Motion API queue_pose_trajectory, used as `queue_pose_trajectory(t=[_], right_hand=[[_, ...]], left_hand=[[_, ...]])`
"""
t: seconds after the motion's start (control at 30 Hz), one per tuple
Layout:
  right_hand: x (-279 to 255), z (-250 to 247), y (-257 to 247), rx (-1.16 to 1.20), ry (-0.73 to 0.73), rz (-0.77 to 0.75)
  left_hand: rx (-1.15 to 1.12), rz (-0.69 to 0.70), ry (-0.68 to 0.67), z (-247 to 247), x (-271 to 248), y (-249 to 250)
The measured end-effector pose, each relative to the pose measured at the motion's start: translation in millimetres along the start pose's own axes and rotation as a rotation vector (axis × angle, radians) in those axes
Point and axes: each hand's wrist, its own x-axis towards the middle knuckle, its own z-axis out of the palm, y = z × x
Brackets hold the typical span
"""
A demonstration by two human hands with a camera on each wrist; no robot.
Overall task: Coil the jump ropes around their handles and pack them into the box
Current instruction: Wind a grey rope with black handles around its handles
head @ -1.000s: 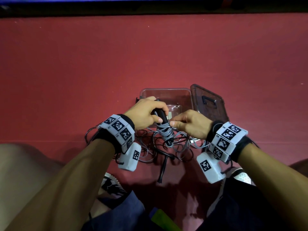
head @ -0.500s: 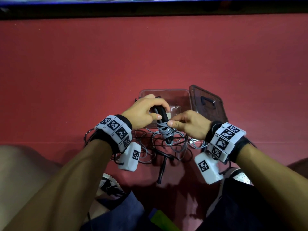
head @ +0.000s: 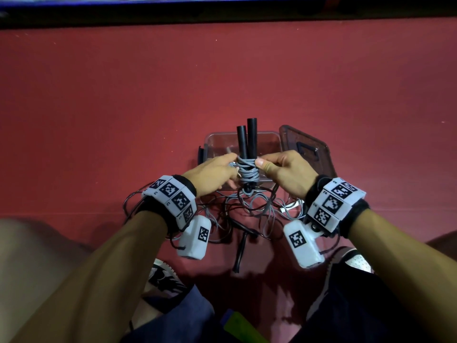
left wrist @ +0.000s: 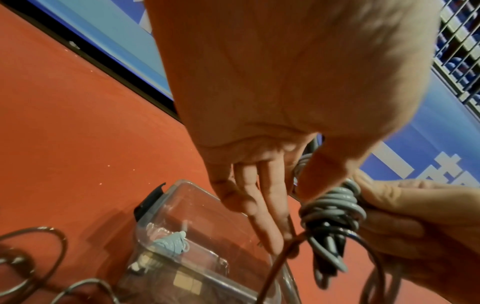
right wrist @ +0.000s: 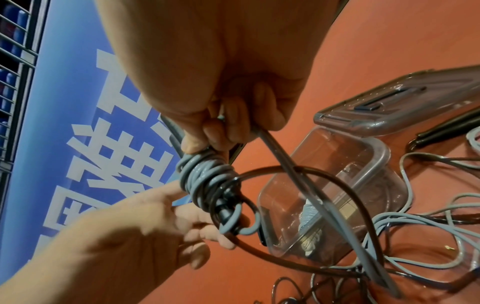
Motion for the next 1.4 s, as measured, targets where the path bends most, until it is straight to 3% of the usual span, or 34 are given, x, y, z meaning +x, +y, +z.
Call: queue_pose_trajectory(t=[0.33, 0.67, 0.8, 1.13, 1.27, 1.4], right_hand=[[6, 2, 1, 0.058, 0.094, -0.010], [2, 9, -4, 0.161, 0.144, -0.012], [0, 9, -7, 0.123, 0.133, -0.028], [3, 3, -6, -0.003, 0.067, -0.030], [5, 3, -2, 0.077, 0.108, 0.018], [2, 0, -6, 0.006, 0.051, -0.034]], left_hand=[[-0.012, 0.057, -0.132, 3, 4, -7], [-0.043, 0.173, 0.230, 6, 6, 0], [0.031, 0.139, 0.319, 4, 3, 6], [-0.133, 0.116, 0.237, -1, 3, 1], [-0.187, 0.087, 0.213, 1, 2, 0], [-0.245, 0.099, 0.156, 0, -2, 3]])
